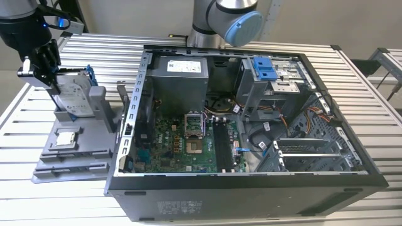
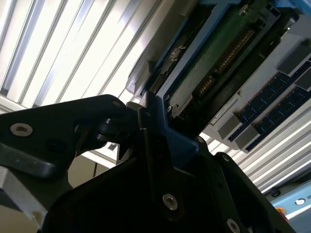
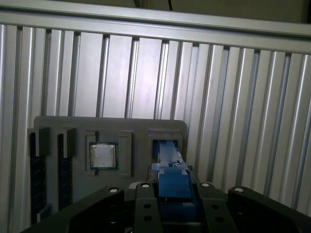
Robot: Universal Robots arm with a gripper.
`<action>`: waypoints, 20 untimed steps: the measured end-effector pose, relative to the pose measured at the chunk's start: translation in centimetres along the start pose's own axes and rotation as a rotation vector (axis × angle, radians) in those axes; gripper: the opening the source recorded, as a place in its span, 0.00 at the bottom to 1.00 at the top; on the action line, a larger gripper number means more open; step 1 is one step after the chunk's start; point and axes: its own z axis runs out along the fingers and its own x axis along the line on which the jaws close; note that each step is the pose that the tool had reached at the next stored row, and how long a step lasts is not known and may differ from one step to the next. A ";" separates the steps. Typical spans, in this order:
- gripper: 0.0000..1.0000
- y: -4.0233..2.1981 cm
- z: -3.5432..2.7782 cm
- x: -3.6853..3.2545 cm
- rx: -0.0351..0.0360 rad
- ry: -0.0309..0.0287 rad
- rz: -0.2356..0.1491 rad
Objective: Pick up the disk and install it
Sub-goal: 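Pick up the disk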
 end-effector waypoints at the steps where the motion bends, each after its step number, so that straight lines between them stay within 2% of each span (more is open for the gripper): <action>1: 0.00 -0.01 0.00 0.00 0.0000 0.0000 0.000; 8: 0.00 0.00 -0.20 -0.01 0.0001 -0.0001 0.000; 14: 0.00 0.01 -0.82 0.01 0.0000 0.0000 0.000; 20: 0.00 0.03 -1.74 0.05 0.0000 0.0000 0.000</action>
